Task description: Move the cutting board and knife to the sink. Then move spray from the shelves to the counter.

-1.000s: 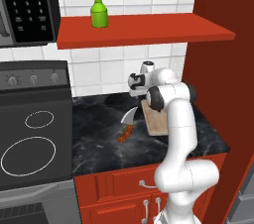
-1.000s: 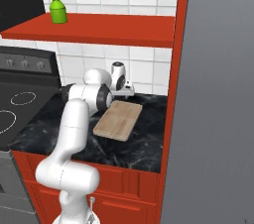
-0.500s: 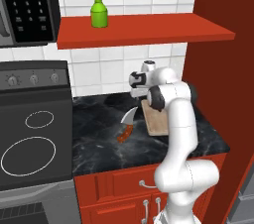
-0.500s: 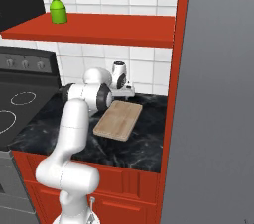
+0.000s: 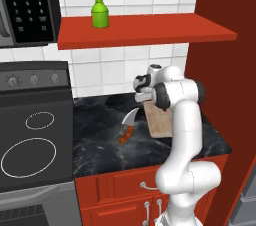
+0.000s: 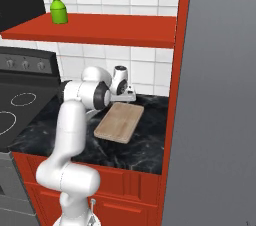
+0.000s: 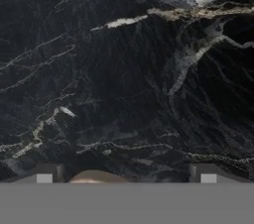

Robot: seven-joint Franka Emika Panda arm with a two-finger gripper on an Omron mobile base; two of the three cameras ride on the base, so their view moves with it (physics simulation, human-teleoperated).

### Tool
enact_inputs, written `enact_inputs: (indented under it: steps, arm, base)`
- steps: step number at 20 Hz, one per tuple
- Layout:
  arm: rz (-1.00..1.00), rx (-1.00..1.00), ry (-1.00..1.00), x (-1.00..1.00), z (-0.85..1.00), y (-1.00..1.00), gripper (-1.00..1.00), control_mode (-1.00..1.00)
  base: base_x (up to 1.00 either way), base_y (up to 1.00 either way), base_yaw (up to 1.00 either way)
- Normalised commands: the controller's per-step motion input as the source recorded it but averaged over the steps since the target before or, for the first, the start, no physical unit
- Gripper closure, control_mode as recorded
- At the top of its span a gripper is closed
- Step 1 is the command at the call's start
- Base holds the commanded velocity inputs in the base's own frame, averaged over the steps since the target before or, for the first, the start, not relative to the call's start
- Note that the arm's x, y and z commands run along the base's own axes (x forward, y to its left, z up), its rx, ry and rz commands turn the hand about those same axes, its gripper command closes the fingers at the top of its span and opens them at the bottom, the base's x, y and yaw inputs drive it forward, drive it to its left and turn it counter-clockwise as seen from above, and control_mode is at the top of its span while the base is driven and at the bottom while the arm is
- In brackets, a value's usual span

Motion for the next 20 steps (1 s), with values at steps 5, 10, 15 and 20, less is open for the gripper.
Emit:
enact_inputs:
  steps: [5, 10, 15, 20]
  arm:
    - [0.08, 0.00, -0.09, -0.56, -0.23, -0.07, -1.00, -1.00]
    - [0.08, 0.01, -0.05, -0.54, -0.24, -0.09, -1.00, -1.00]
    - [0.07, 0.02, -0.02, -0.52, -0.25, -0.11, -1.00, -1.00]
    - [0.05, 0.04, -0.01, -0.51, -0.24, -0.11, -1.00, -1.00]
  base:
    - [0.00, 0.00, 0.00]
    - [0.00, 0.00, 0.00]
    - [0.00, 0.00, 0.00]
    - [0.00, 0.00, 0.00]
